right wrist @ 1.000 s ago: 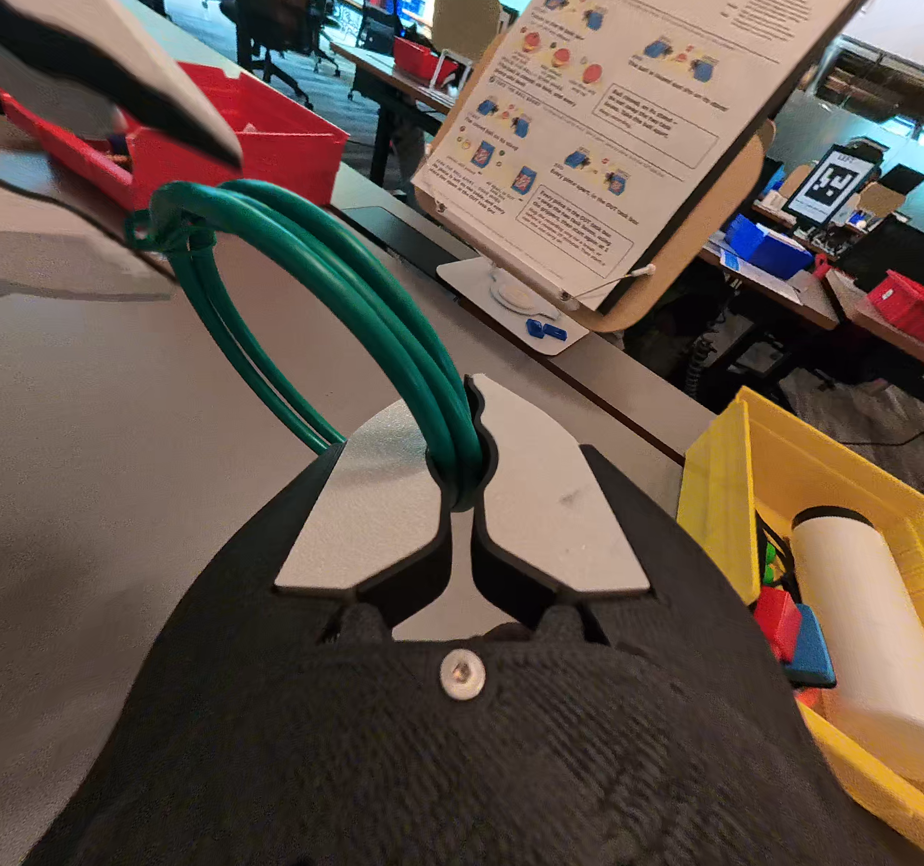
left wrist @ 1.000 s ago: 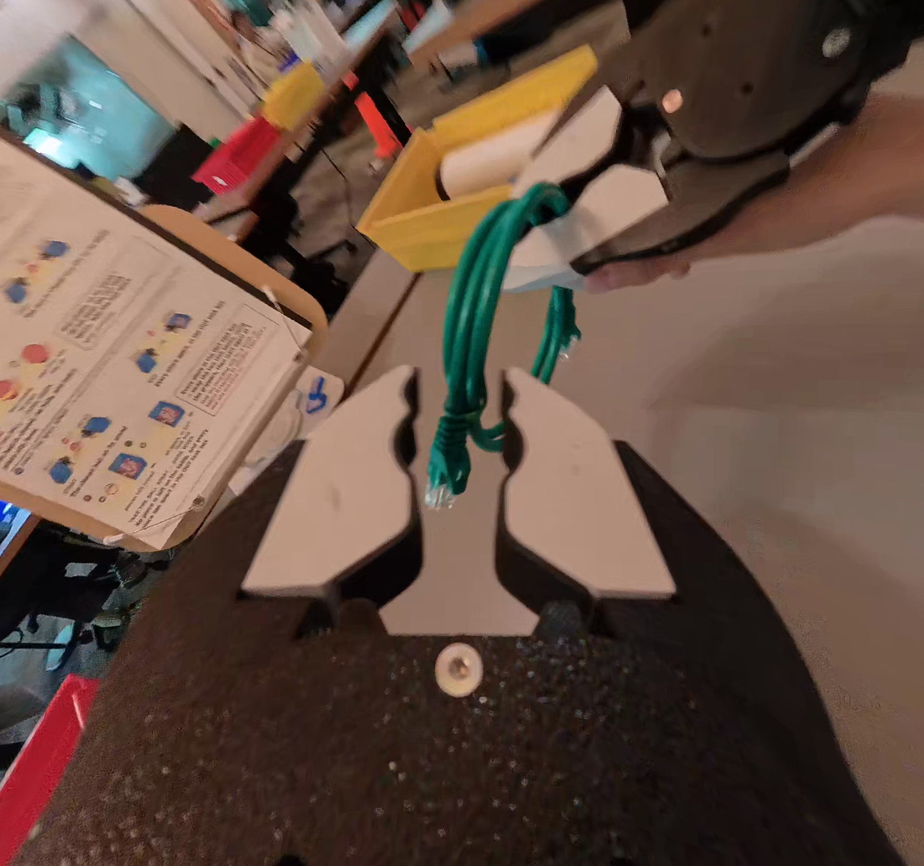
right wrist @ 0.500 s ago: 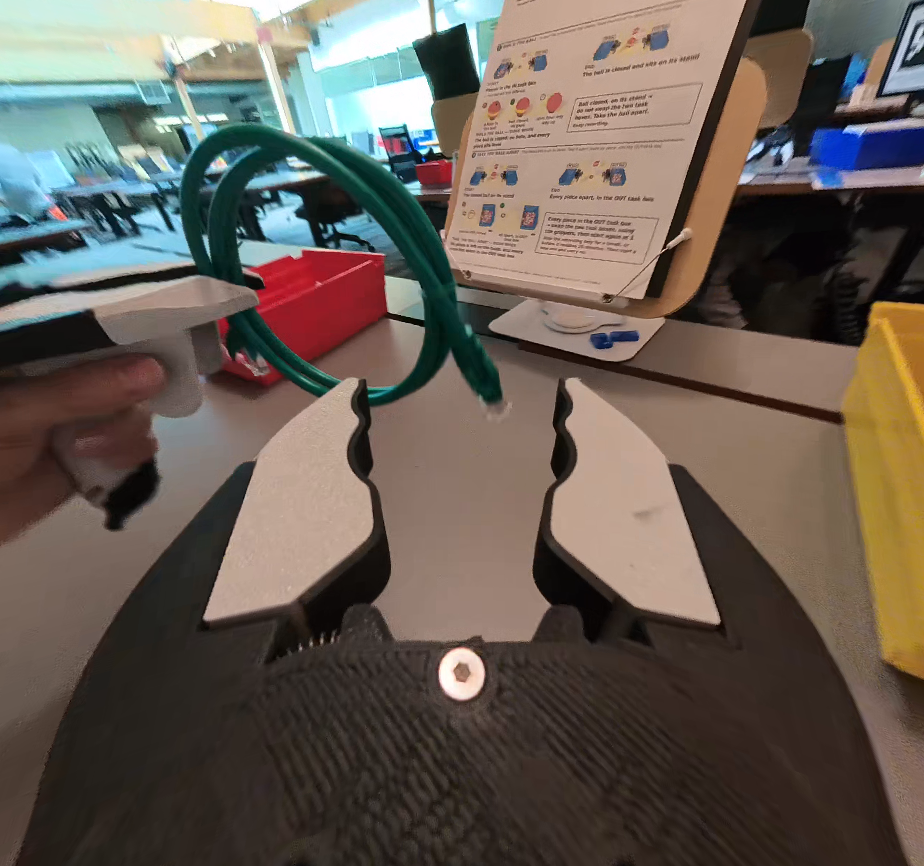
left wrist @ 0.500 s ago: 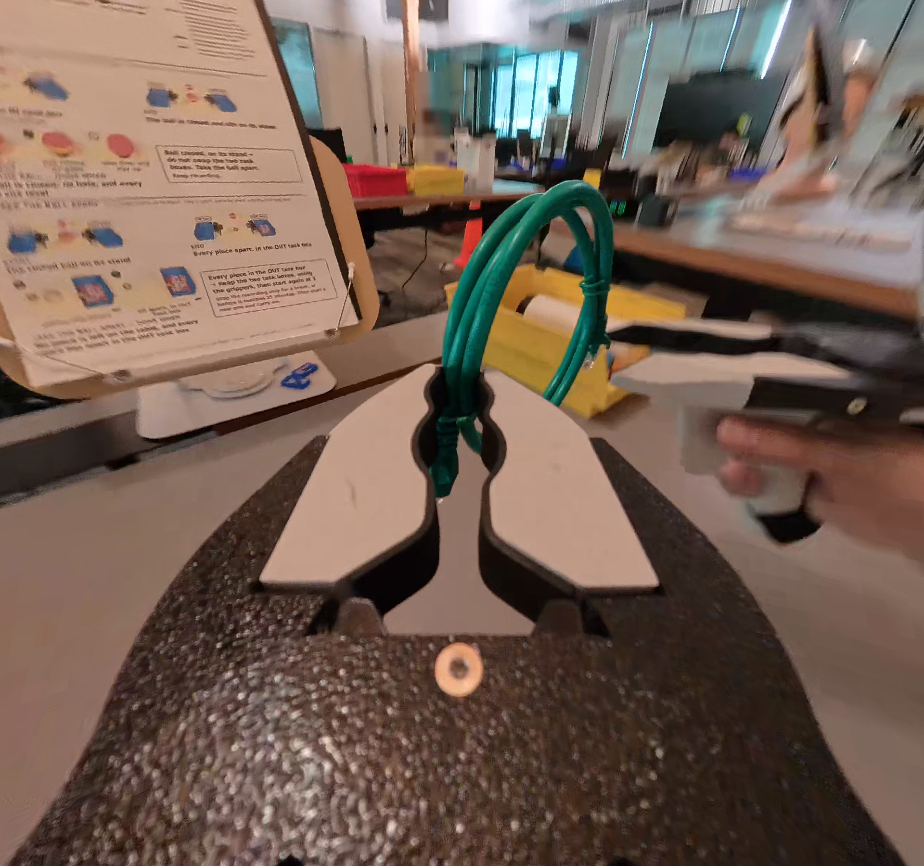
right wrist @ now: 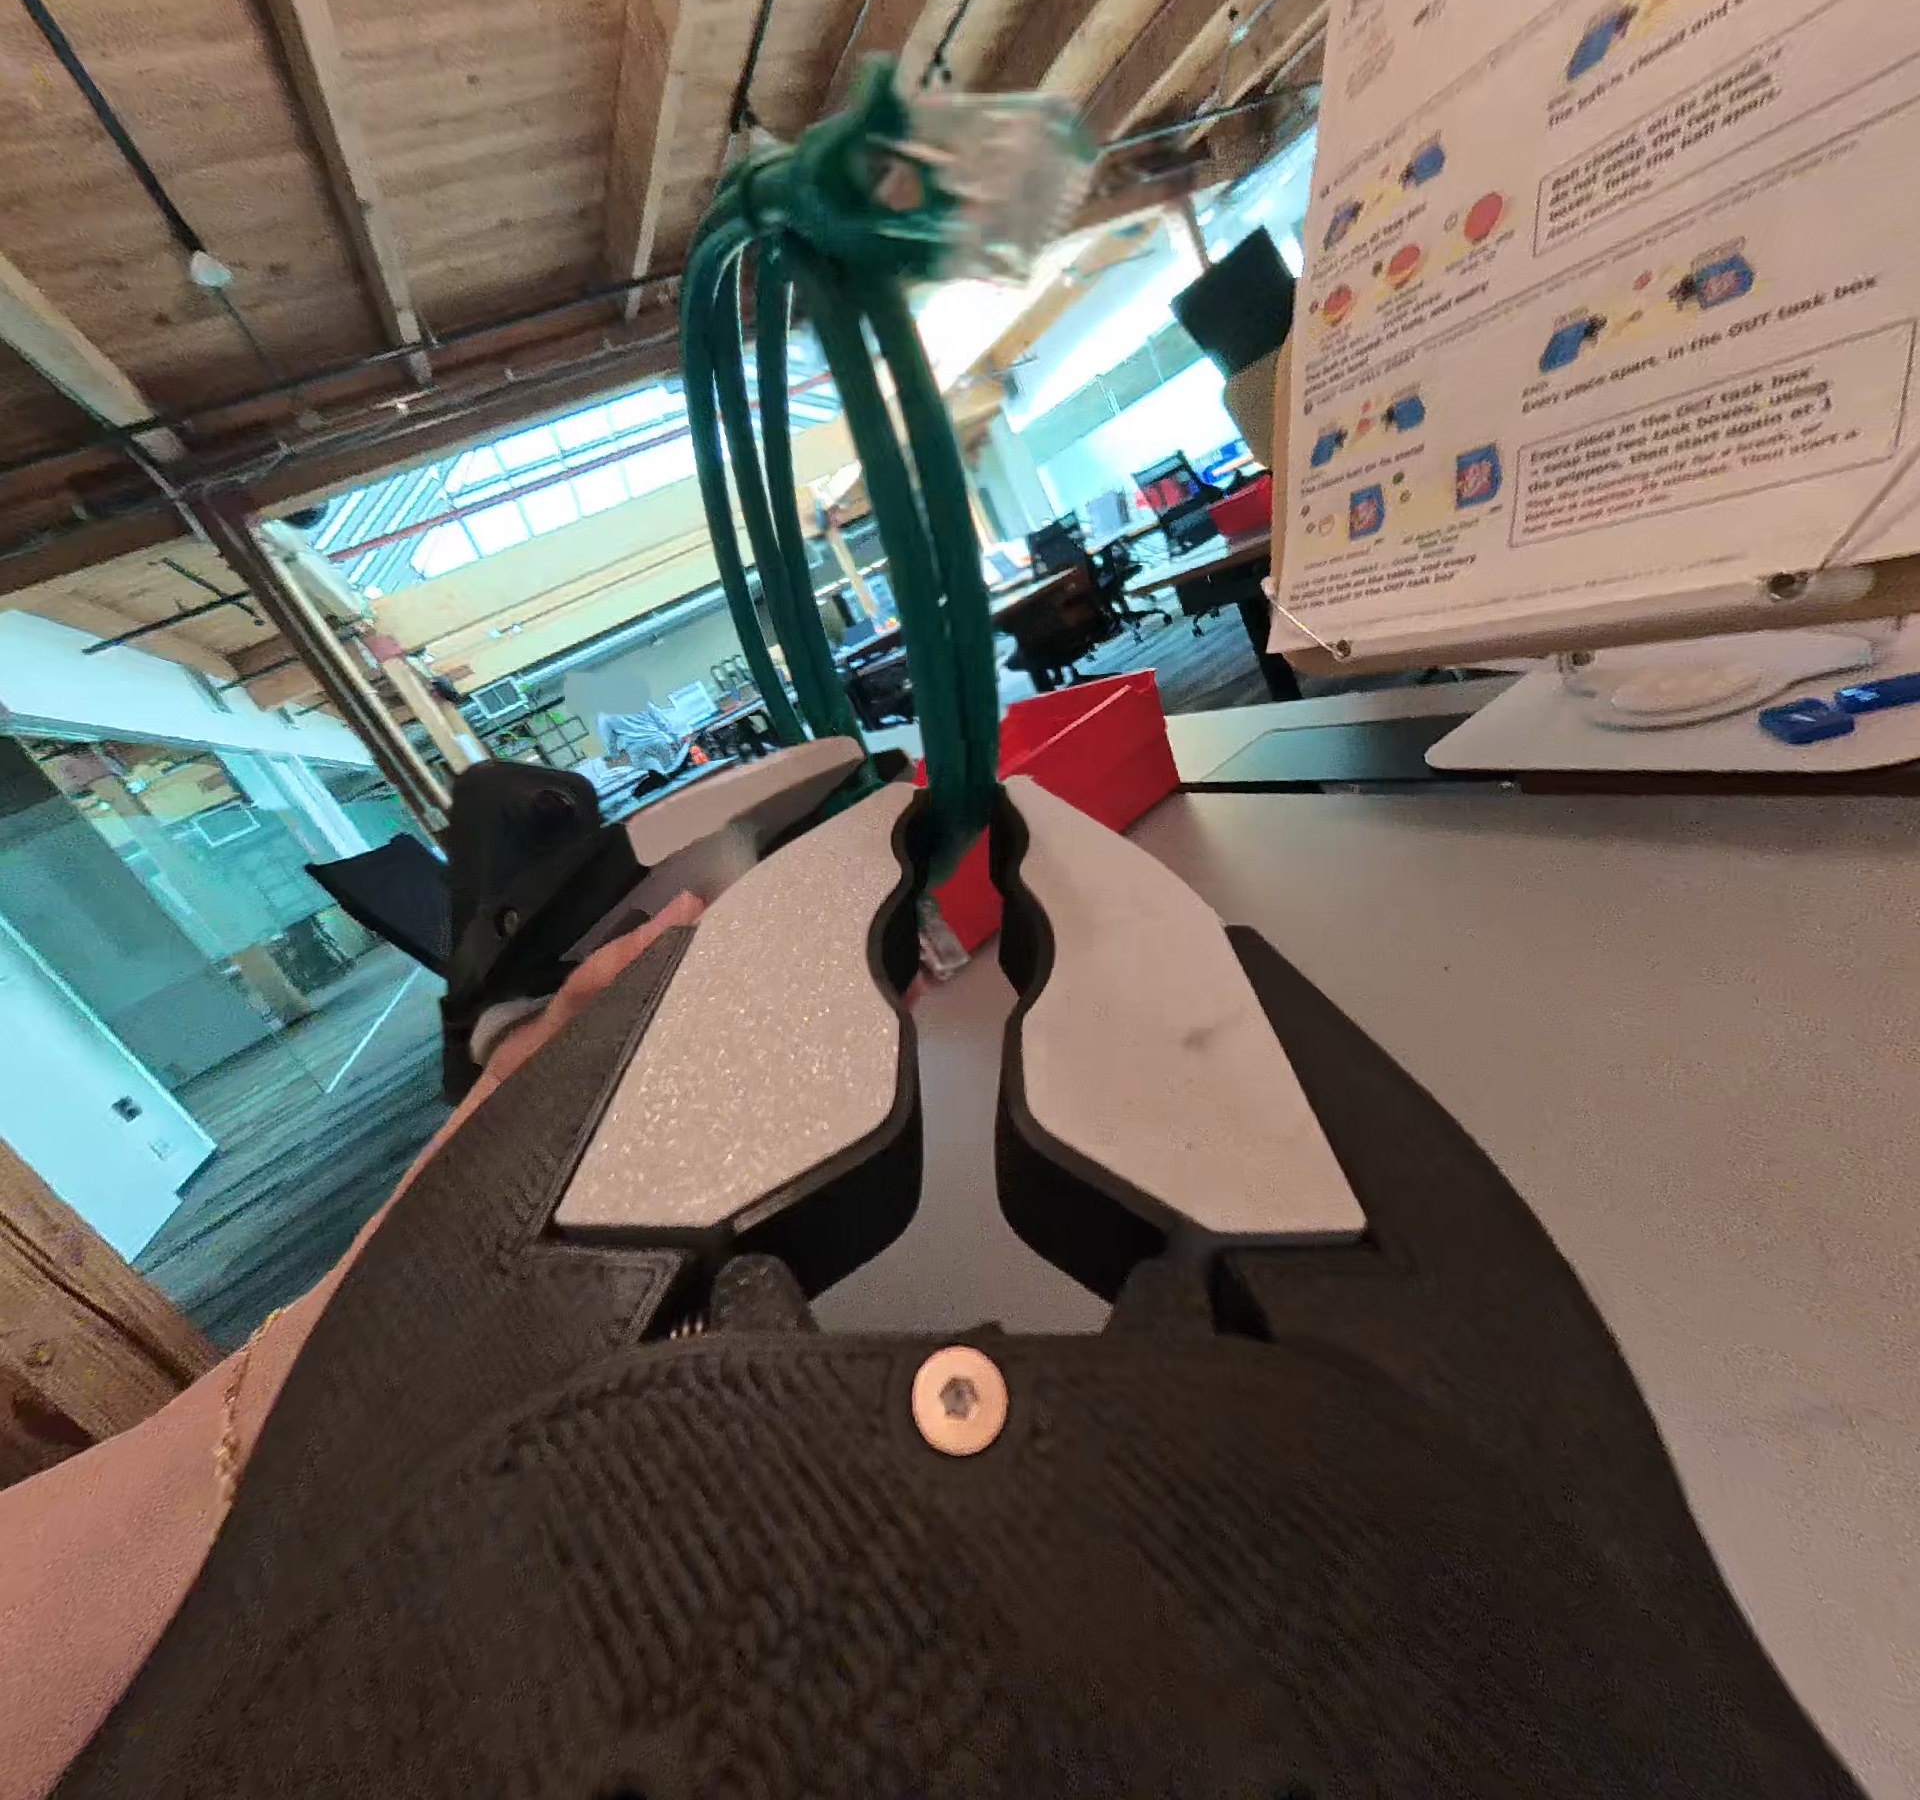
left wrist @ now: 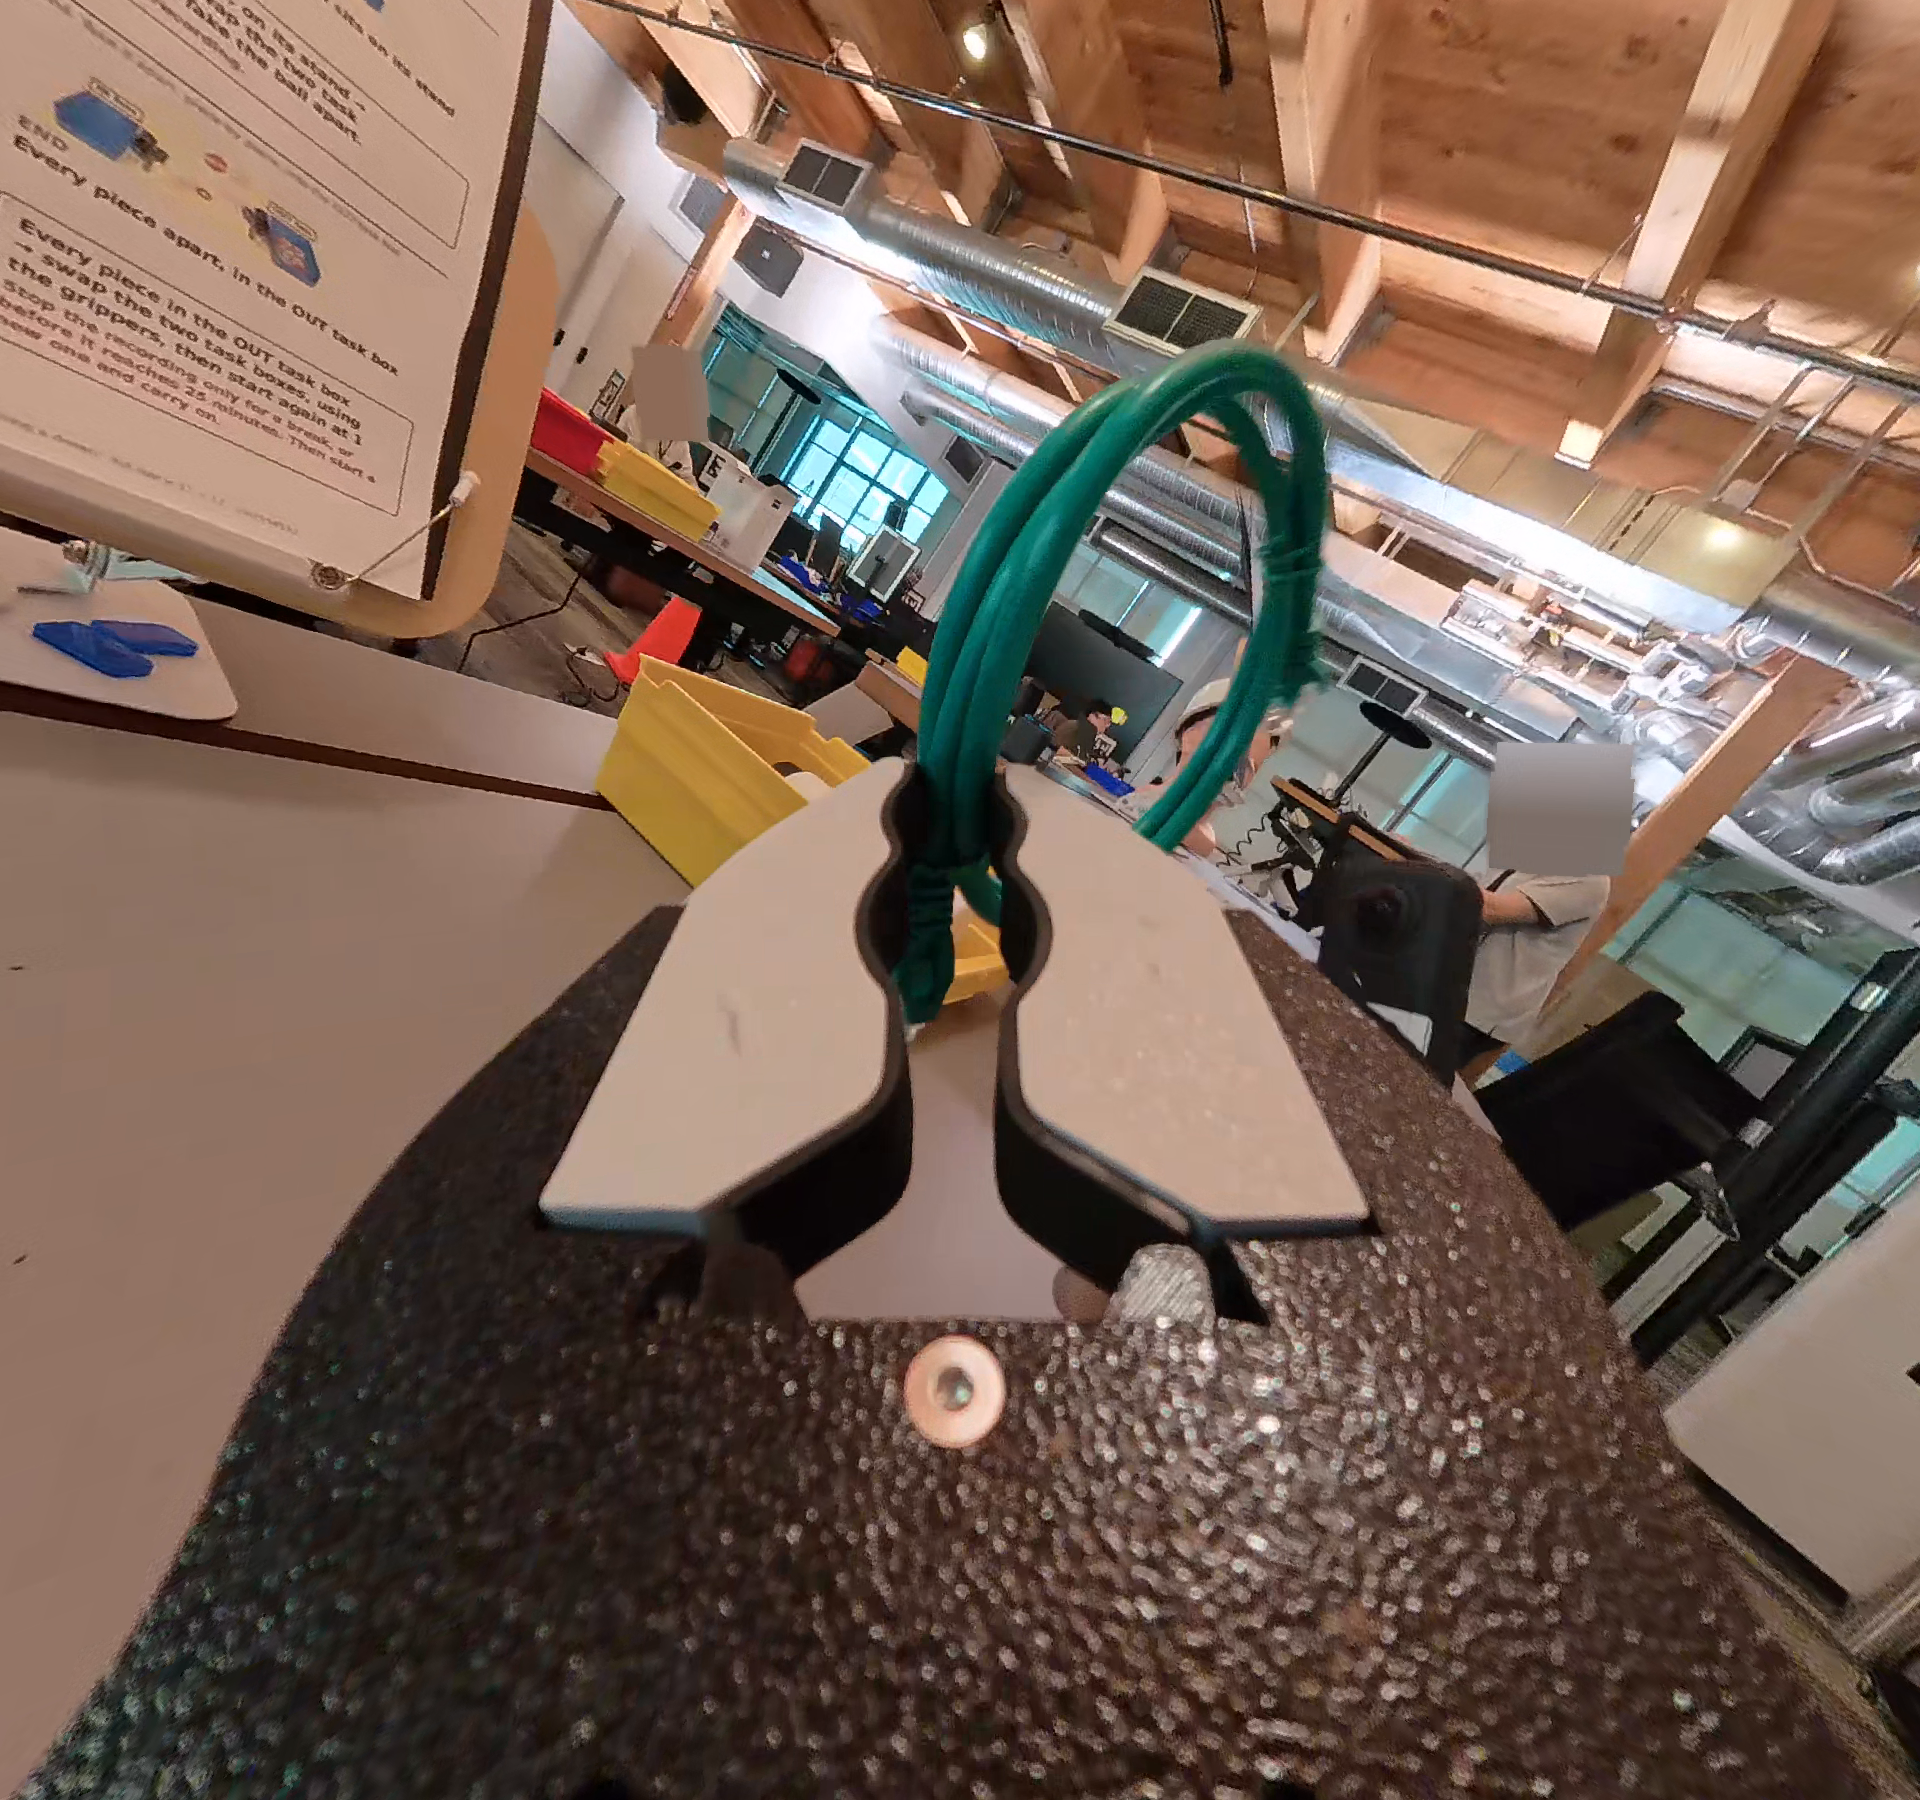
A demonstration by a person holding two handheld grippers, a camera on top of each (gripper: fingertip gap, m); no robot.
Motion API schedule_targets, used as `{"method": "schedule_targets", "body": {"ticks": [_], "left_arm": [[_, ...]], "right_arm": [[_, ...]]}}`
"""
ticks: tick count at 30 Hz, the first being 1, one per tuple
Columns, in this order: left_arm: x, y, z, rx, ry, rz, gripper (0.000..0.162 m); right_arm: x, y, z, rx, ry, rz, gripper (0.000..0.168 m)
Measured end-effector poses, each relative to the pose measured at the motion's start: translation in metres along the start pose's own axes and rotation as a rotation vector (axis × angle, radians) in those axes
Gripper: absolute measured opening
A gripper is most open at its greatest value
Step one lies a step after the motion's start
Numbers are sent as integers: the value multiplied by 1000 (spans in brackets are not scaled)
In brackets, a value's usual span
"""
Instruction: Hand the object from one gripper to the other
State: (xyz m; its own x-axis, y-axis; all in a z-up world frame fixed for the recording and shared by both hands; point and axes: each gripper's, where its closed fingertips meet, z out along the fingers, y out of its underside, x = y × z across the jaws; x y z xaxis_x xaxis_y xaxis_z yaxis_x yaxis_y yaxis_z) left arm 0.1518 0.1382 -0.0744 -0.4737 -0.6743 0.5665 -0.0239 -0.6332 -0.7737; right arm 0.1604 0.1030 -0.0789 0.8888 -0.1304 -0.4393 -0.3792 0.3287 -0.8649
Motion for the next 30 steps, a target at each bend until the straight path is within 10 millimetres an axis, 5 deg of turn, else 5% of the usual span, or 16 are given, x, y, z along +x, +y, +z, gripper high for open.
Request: {"method": "schedule_targets", "body": {"ticks": [5, 10, 16, 19, 25, 30], "left_arm": [[5, 6, 1, -57, 47, 35, 13], [11, 4, -6, -134, 81, 172, 50], [3, -4, -37, -238, 13, 480, 42], [-1, -6, -48, -259, -11, 534, 35], [0, -6, -52, -263, 15, 516, 32], [-7, -12, -62, -255, 16, 510, 28]], "right_arm": [[-1, -7, -4, -6, 1, -85, 9], [30, -35, -27, -18, 158, -184, 9], [128, -93, -115, -94, 634, -332, 9], [178, -104, -146, -283, 781, -312, 9], [265, -127, -161, -640, 932, -215, 8], [311, -126, -158, -804, 944, -24, 8]]}}
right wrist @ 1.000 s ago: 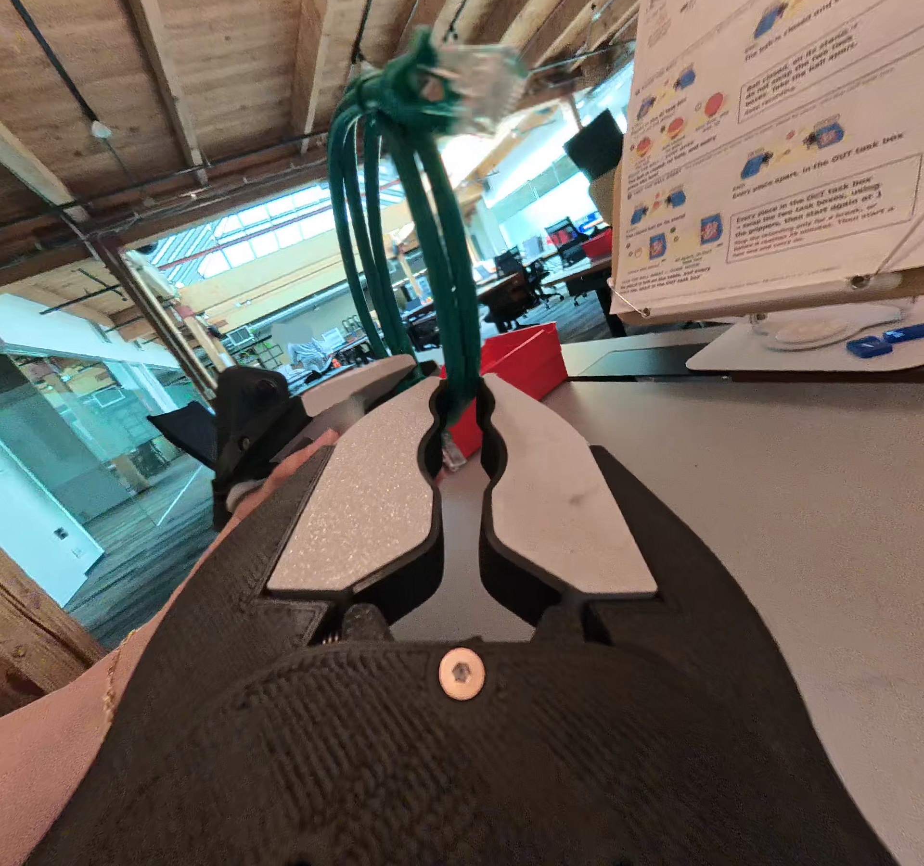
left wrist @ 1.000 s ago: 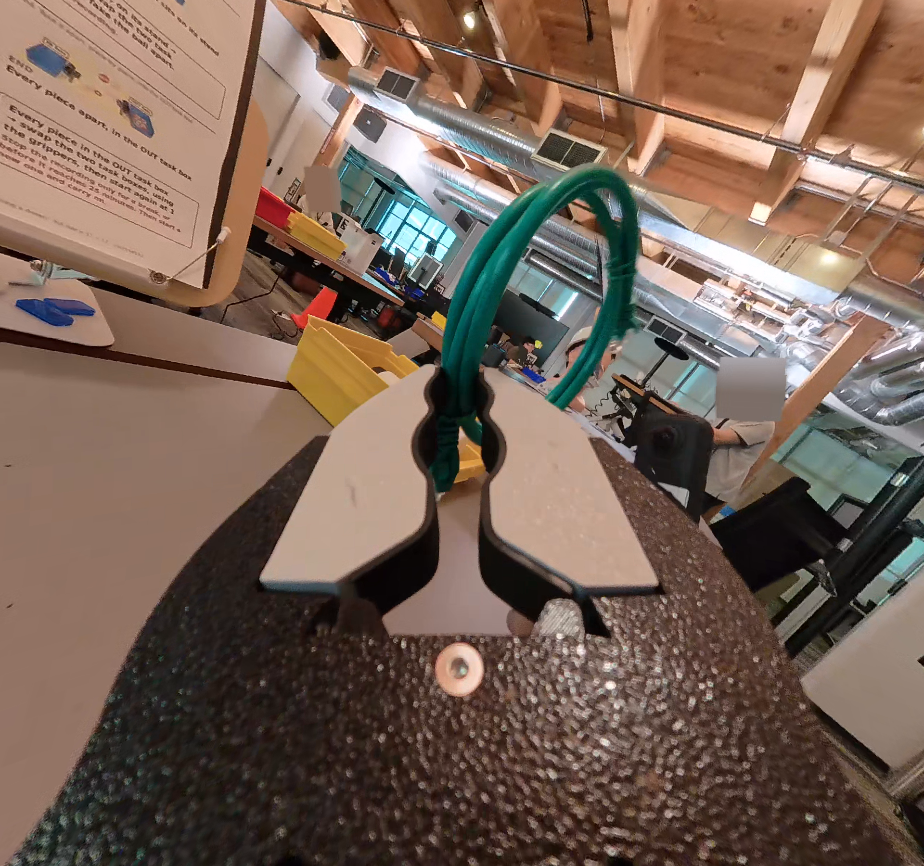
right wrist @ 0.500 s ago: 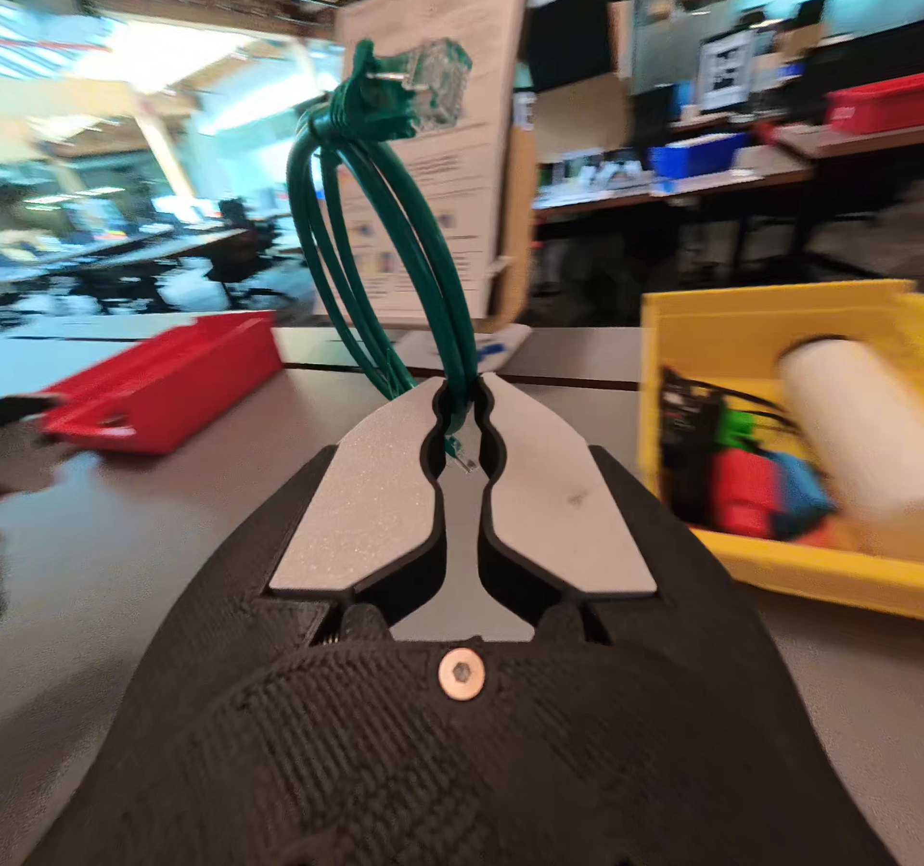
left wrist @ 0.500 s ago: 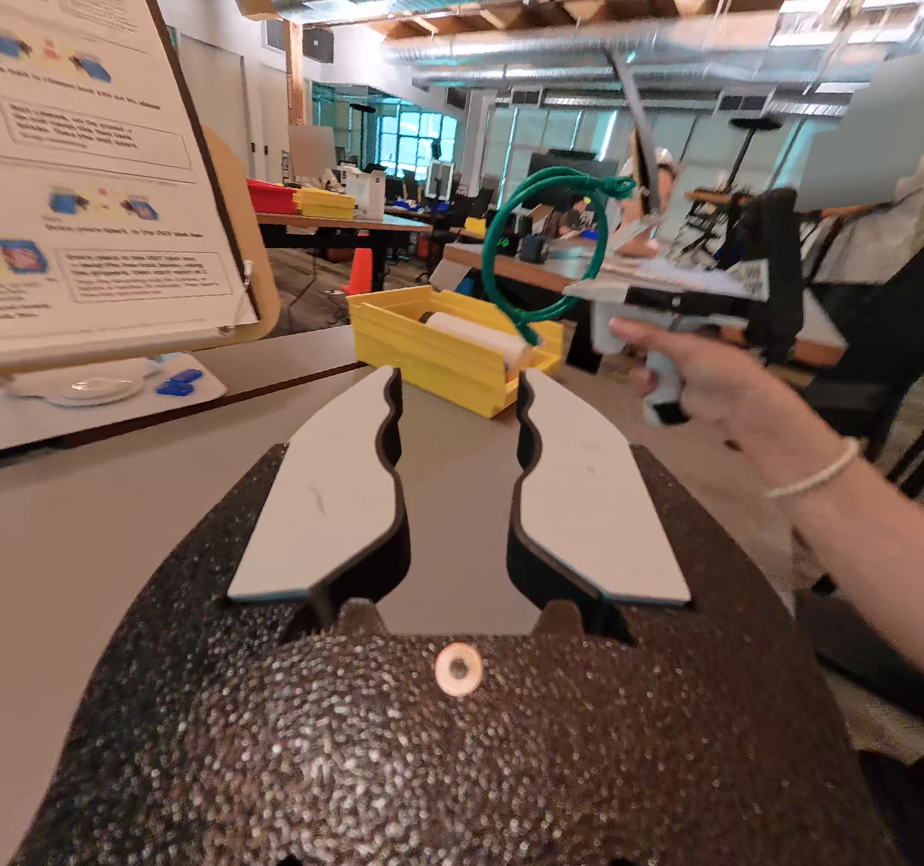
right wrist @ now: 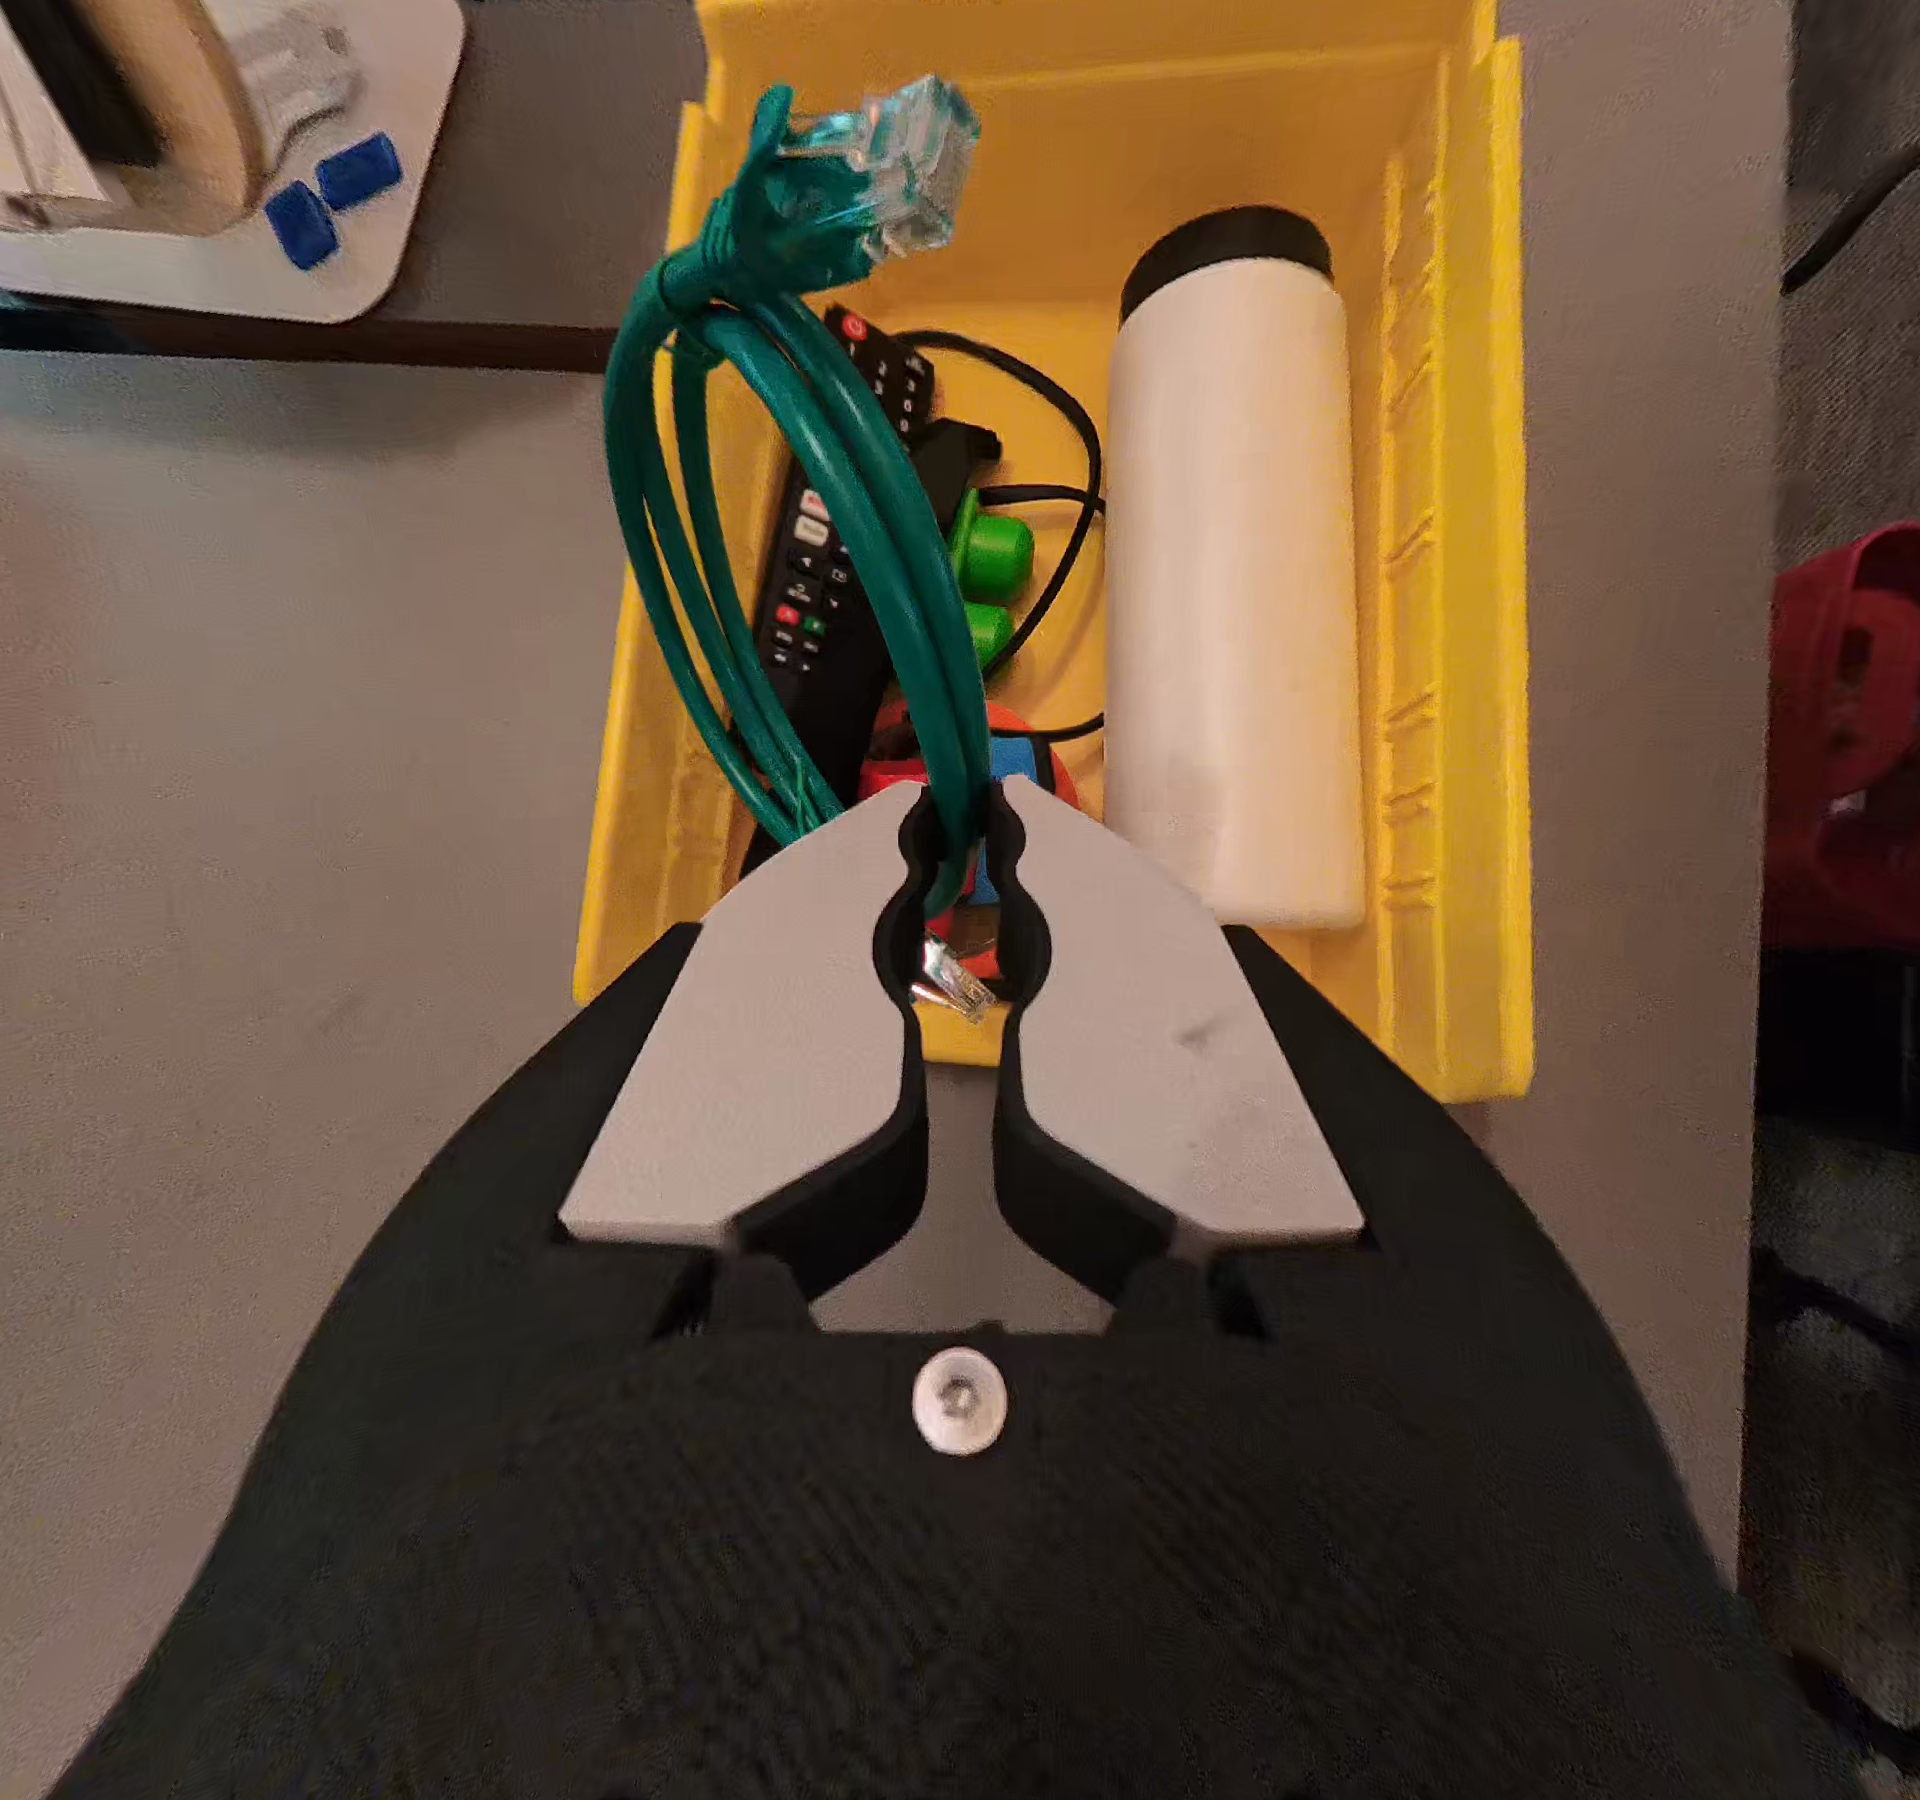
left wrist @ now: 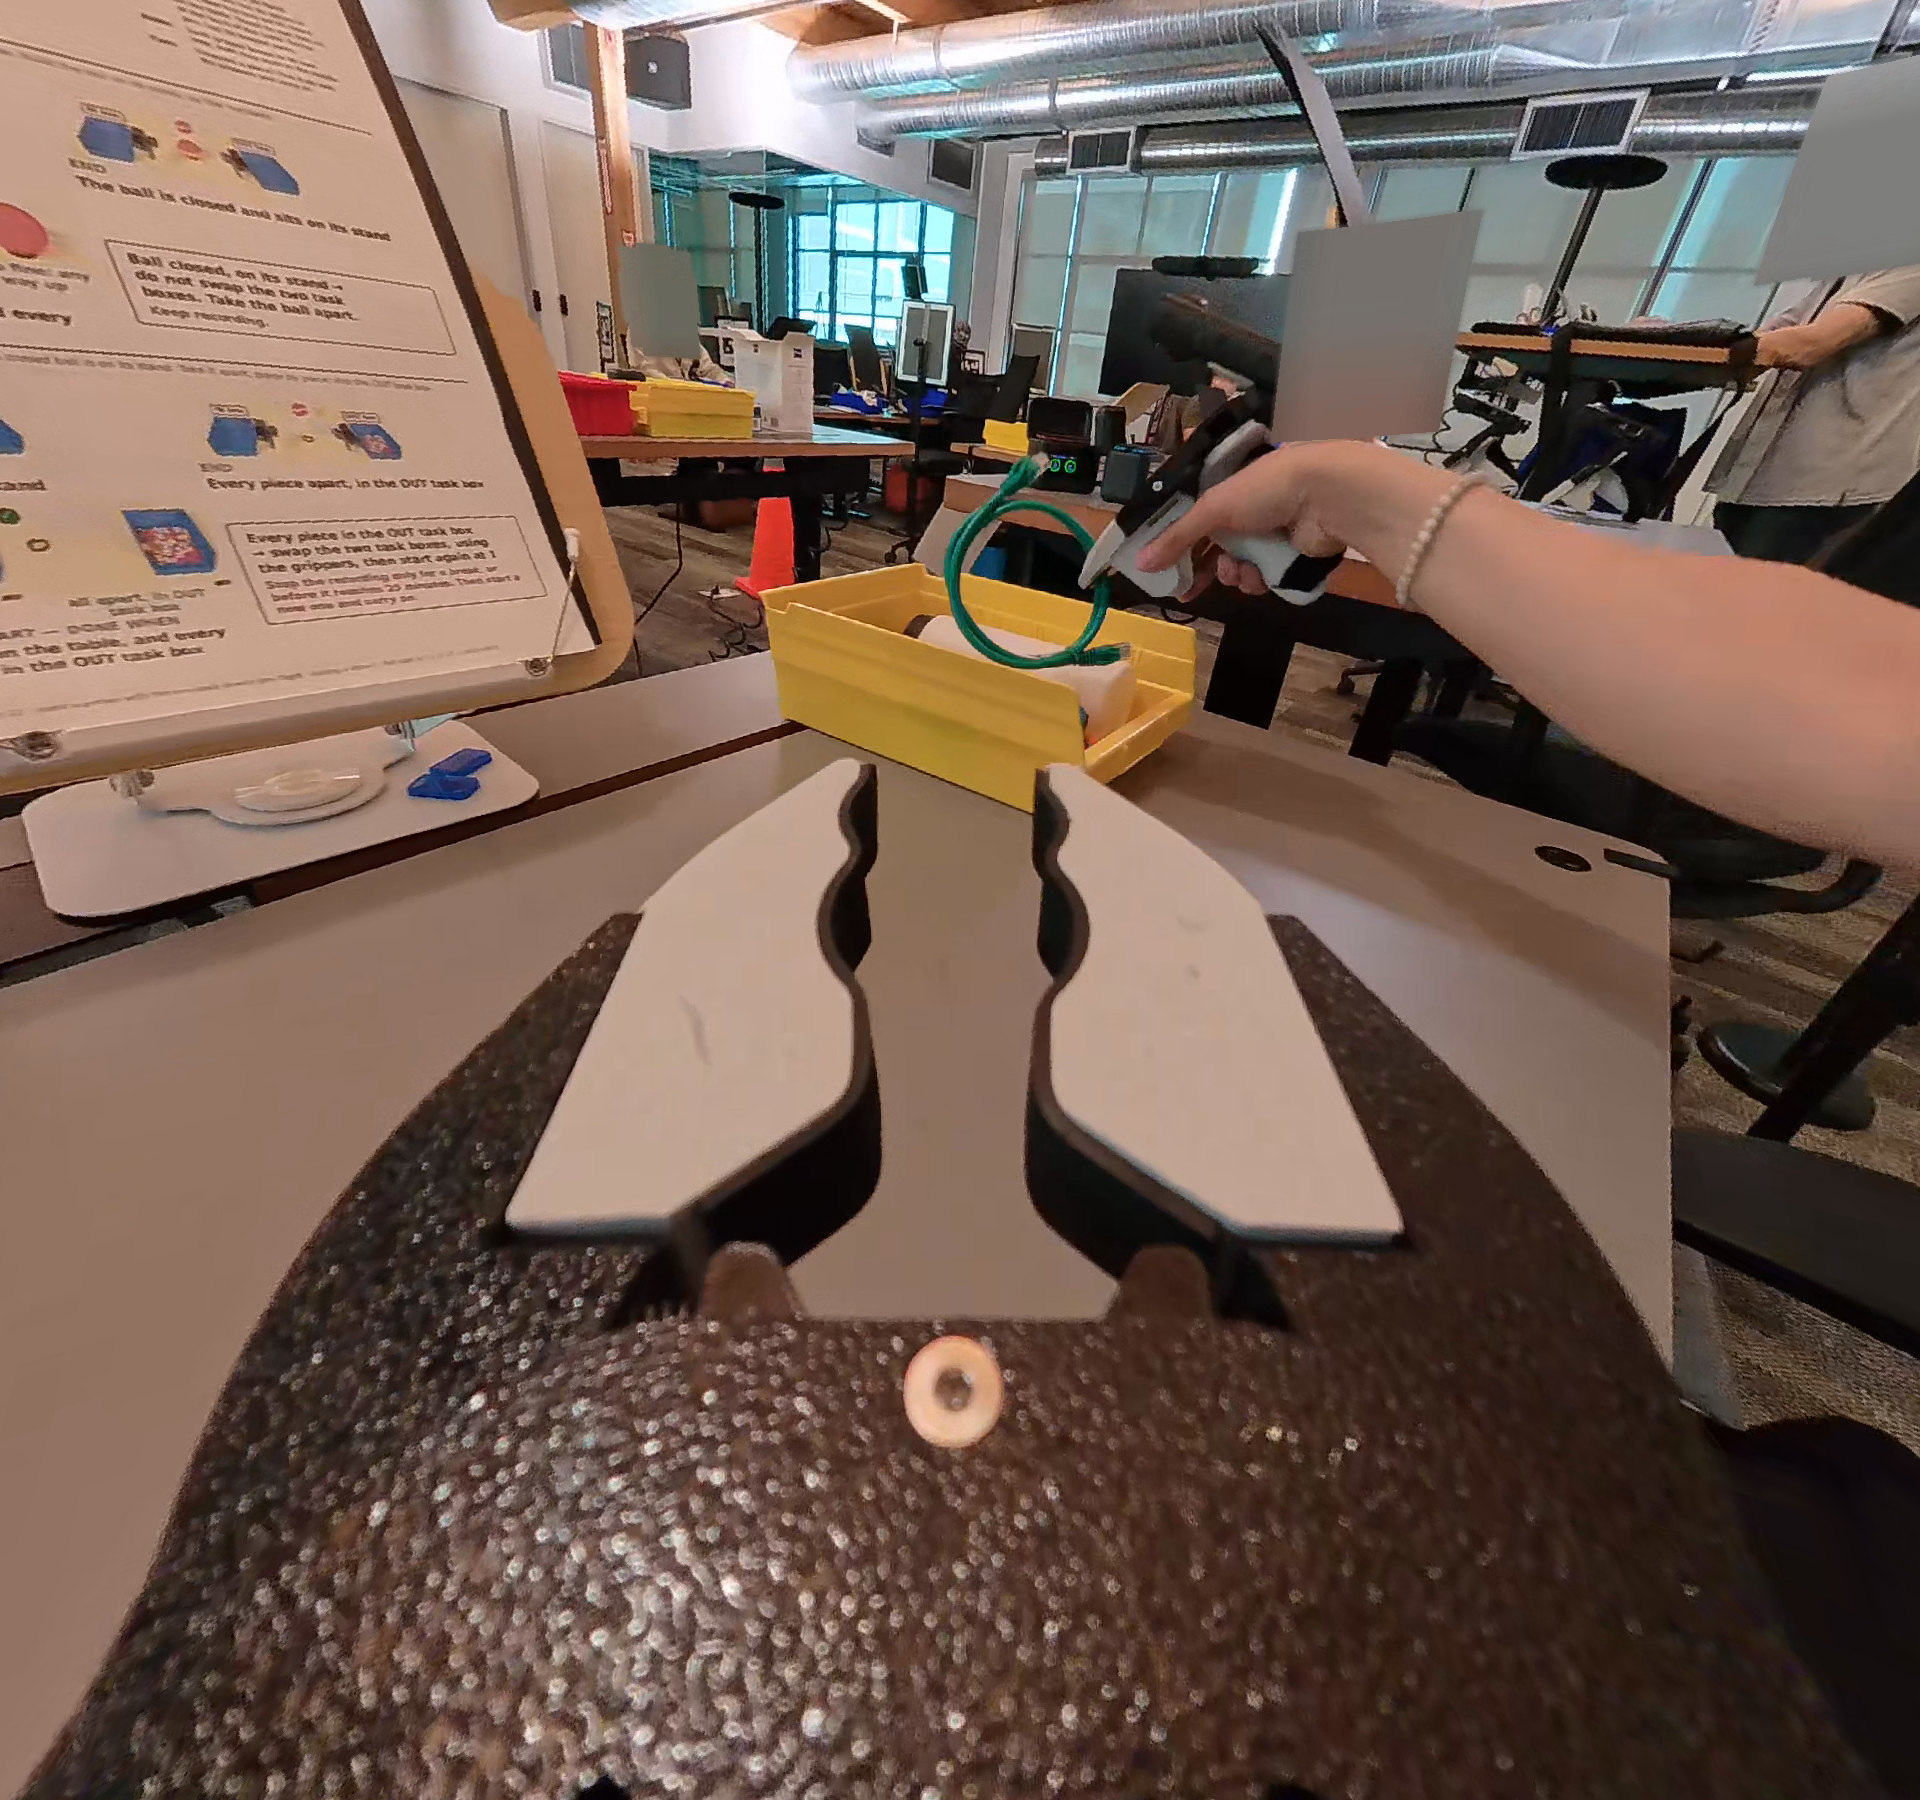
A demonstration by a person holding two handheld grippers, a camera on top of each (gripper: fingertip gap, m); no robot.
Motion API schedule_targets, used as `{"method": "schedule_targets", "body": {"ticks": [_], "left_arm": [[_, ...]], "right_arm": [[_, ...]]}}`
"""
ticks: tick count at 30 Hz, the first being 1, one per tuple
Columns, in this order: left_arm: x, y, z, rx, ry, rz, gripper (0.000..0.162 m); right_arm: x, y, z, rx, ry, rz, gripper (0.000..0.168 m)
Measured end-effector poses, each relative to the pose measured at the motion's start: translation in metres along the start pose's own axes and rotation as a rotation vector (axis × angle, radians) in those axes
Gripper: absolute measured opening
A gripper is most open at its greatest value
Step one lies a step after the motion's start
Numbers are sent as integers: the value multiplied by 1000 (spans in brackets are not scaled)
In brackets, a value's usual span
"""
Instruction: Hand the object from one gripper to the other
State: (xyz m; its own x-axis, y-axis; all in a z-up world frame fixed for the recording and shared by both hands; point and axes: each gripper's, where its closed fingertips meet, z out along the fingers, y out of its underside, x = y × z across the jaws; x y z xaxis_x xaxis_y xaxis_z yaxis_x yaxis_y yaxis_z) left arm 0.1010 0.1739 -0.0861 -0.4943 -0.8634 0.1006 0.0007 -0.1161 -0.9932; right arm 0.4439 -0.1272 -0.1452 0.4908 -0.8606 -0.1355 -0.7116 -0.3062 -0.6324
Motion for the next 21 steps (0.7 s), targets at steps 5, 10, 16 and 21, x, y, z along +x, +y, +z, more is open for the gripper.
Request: {"method": "schedule_targets", "body": {"ticks": [5, 10, 16, 21], "left_arm": [[-14, -8, -15, 24, -32, 12, 28], [-23, -9, -21, 17, -38, -1, 27], [-41, -6, -32, 3, -81, -3, 28], [-71, -4, -54, -33, -165, 17, 29]], "right_arm": [[5, -2, 24, -112, 24, -3, 8], [10, -2, 43, -152, 54, 20, 8], [25, -8, 42, -123, 191, -31, 55], [8, -36, 0, 93, 304, -184, 84]]}}
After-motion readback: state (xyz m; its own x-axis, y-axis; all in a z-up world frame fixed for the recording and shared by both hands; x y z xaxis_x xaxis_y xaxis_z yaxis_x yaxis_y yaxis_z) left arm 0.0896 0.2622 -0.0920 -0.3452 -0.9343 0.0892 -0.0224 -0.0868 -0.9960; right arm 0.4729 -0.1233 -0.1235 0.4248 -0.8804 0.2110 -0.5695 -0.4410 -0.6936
